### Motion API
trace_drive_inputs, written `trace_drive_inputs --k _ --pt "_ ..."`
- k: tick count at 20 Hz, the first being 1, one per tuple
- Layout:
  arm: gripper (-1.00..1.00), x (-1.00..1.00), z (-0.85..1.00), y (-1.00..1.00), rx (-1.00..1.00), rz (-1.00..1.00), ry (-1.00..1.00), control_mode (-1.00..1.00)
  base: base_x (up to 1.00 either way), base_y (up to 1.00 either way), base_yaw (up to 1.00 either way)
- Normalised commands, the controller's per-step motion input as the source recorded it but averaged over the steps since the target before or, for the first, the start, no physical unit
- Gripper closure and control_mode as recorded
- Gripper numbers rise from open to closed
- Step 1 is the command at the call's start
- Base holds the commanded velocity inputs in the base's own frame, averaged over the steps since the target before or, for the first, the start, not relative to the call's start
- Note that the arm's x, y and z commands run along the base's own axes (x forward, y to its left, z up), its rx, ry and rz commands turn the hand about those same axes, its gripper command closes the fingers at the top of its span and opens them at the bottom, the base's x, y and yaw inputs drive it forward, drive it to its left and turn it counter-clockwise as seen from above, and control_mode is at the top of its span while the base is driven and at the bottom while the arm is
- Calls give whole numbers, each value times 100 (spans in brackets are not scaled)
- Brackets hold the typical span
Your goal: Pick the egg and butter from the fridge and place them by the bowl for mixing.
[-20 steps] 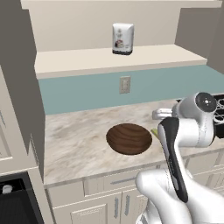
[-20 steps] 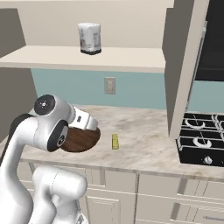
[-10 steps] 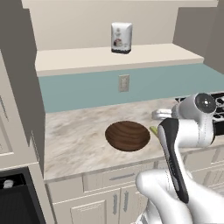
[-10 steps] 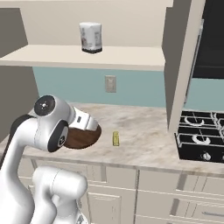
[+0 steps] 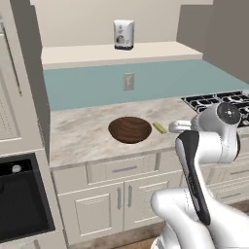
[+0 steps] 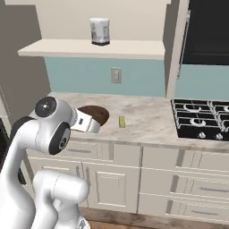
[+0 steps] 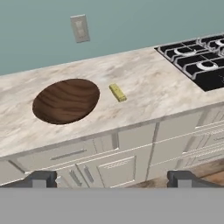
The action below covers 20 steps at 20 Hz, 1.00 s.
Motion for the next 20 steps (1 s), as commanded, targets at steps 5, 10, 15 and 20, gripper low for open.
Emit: trace_drive_inputs --k 5,10,15,20 --pt "-100 0 0 0 0 0 0 100 -58 11 -34" --pt "-100 0 0 0 0 0 0 100 -12 21 -79" --pt "-100 0 0 0 0 0 0 100 0 14 -90" --pt "-100 0 0 0 0 0 0 100 0 14 -91"
